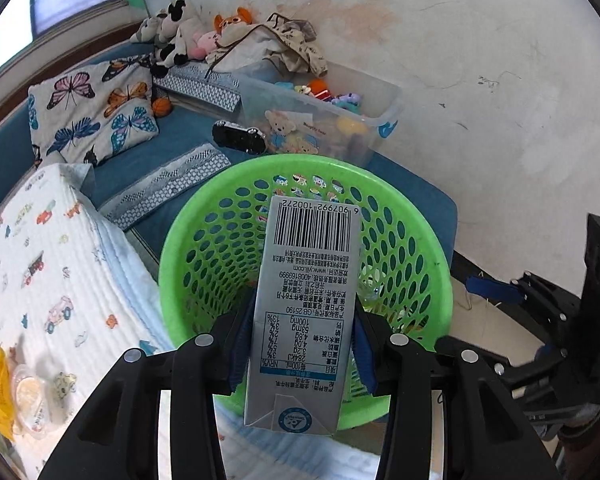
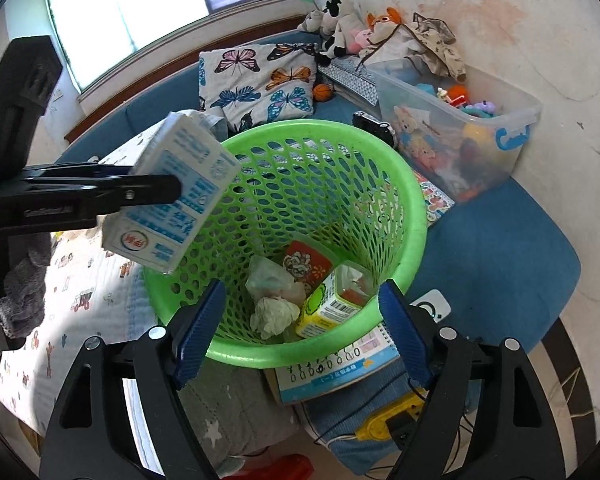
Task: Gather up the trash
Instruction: 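Carry the milk carton over the green basket and open the left tool, then grasp the white paper cup with the left tool while the right tool reaches the yellow snack bag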
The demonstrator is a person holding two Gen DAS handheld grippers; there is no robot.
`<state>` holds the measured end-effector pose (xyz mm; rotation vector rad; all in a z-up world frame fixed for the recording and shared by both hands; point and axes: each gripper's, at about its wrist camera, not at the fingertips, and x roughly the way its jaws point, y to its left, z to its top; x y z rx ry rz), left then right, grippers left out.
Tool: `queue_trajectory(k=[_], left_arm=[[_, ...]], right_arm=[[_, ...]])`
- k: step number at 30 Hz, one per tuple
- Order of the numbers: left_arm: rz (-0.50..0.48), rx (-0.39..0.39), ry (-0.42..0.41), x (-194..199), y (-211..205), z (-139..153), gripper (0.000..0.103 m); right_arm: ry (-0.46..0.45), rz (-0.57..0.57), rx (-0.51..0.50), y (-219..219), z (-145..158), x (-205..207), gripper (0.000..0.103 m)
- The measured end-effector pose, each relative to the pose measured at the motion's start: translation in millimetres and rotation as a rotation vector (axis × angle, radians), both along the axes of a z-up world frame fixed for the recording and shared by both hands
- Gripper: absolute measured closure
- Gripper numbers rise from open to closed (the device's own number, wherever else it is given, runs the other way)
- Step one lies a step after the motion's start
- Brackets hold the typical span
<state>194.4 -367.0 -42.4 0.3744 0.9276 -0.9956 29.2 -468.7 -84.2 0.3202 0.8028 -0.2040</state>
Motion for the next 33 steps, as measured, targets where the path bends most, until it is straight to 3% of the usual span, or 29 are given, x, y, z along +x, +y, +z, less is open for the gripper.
queue_trajectory(k=[5, 7, 16, 24, 33], left_arm=[[0.007, 0.003, 0.015, -1.3, -9.8, -5.0, 0.058], [0.015, 0.002, 0.015, -2.6, -12.3, -5.8, 0.044], [0.037, -0.018, -0.030, -9.7, 3.2, 2.1, 0.040], [0.121, -0.052, -0.068, -13.9, 51.4, 18.5, 0.039], [0.264, -0.063, -0.099, -6.6, 133.7, 26.3, 0.038]], right_arm=[[0.004, 0.002, -0.003, 0.2, -1.5, -1.7, 0.024], [0.004, 0.003, -0.003, 0.5, -1.3, -2.3, 0.024], [-0.008, 0.014, -0.003, 7.2, 3.3, -3.6, 0.024], [-0.025, 0.055, -0.013, 28.7, 11.9, 2.5, 0.023], [-0.029, 0.150, -0.028, 76.1, 19.3, 24.7, 0.022]])
